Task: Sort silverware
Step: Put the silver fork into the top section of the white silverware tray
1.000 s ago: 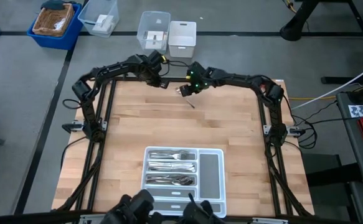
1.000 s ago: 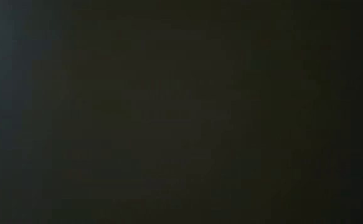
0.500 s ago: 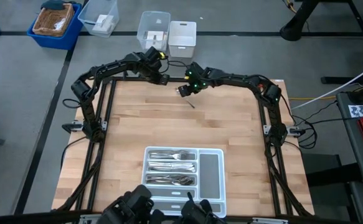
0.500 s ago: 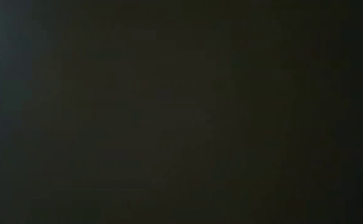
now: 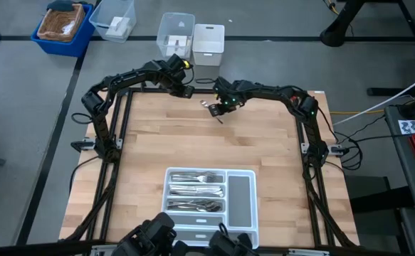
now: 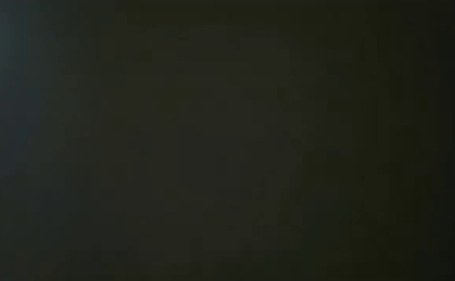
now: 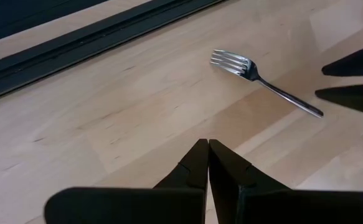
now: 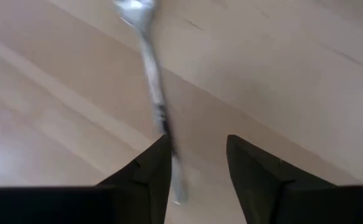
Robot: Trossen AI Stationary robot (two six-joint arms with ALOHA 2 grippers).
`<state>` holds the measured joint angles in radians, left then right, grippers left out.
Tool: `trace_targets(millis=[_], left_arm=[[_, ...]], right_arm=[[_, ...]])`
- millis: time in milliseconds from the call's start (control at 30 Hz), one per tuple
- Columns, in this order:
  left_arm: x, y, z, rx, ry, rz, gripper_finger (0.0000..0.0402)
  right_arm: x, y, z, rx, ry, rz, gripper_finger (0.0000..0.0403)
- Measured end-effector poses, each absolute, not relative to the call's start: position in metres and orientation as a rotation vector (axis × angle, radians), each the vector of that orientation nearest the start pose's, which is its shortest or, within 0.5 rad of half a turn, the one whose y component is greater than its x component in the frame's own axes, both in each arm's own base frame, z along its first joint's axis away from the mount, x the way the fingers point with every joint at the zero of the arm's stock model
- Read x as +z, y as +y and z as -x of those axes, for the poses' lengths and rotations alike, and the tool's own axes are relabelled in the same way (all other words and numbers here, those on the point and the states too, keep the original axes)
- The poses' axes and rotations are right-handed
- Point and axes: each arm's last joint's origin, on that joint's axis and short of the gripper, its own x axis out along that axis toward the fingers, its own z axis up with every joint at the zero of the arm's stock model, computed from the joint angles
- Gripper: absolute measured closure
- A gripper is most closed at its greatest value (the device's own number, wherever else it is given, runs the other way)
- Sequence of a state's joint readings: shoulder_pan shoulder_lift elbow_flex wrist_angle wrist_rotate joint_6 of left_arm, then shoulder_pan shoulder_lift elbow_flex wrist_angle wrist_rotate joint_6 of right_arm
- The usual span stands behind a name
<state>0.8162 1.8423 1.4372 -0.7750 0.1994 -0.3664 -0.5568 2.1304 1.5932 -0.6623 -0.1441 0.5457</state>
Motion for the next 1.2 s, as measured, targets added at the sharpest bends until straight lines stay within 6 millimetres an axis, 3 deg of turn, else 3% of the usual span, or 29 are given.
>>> trace_targets(millis=[233,533,700,833,1200], left_arm=[[0.228,0.270,-0.262,0.742,0.952,0.903,0.0400],[0.228,0.270,-0.262,0.743,0.952,0.902,0.0400],[0.228,0.270,-0.262,0.743,0.952,0.902,0.0400],[0.228,0.270,-0.262,0.743,0.952,0.902,0.0400],[0.228,0.270,-0.262,0.741,0.953,0.900,0.0400]], right_arm=[[0.160,-0.223,-0.365,-0.741,1.115,-0.871,0.0308],[0.160,-0.205,-0.376,-0.735,1.130,-0.812,0.0367],[0.159,-0.202,-0.377,-0.737,1.135,-0.801,0.0387],[0.145,-0.202,-0.377,-0.741,1.185,-0.845,0.0398],[0.146,-0.189,-0.386,-0.758,1.179,-0.782,0.0399]])
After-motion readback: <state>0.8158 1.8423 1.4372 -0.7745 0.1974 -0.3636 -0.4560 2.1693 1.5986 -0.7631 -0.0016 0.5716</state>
